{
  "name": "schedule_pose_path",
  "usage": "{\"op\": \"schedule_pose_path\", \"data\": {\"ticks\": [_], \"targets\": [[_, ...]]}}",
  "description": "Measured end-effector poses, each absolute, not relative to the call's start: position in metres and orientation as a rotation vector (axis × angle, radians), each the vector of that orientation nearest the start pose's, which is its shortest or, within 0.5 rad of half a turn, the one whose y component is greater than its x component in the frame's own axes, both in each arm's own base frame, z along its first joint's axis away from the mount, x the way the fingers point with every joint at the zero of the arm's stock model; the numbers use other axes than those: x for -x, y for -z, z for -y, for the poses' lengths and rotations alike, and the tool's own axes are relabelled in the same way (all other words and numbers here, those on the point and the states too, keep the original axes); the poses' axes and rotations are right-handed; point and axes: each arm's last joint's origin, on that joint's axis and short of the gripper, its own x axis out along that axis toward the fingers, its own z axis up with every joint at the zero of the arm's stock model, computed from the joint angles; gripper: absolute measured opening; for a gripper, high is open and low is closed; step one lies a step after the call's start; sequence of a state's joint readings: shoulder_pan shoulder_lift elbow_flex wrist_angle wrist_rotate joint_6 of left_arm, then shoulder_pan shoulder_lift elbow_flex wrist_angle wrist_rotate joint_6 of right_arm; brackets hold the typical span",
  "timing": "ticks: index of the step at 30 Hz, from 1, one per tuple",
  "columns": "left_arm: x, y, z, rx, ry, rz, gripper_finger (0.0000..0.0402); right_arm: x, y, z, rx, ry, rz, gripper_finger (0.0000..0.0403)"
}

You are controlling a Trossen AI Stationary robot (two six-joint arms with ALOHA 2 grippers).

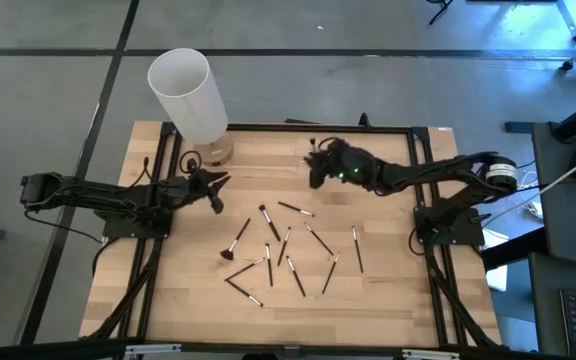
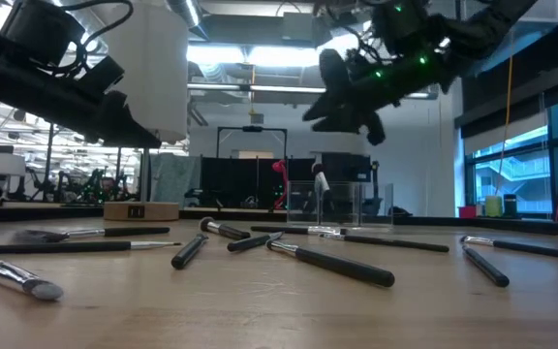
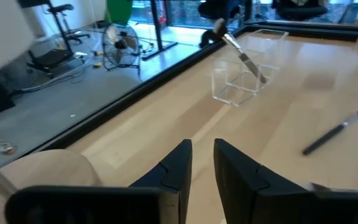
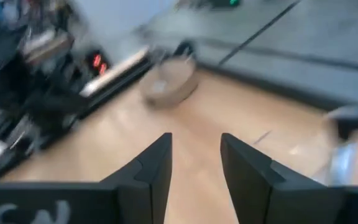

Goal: Put items in baskets/containers
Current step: Put the black powder brush into the transparent organizer

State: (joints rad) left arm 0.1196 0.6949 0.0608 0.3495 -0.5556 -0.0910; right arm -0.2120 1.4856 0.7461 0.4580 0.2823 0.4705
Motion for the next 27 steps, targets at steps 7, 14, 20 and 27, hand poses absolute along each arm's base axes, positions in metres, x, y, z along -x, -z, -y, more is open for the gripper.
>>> {"op": "schedule_pose_path", "data": {"ticks": [7, 14, 20, 27], "targets": [[-0.136, -0.152, -0.033, 0.062, -0.741, -0.209, 0.0063, -0.369, -0.229, 0.029, -0.352, 0.544, -0.488, 0.0107], [-0.134, -0.146, -0.032, 0.112, -0.725, -0.252, 0.0059, -0.437, -0.214, 0.017, -0.330, 0.497, -0.824, 0.0121], [-0.131, -0.138, -0.032, 0.091, -0.726, -0.352, 0.0062, -0.473, -0.195, 0.015, -0.376, 0.407, -0.992, 0.0169], [-0.131, -0.138, -0.032, 0.083, -0.732, -0.356, 0.0061, -0.491, -0.173, 0.020, -0.389, 0.378, -1.080, 0.0205]]}}
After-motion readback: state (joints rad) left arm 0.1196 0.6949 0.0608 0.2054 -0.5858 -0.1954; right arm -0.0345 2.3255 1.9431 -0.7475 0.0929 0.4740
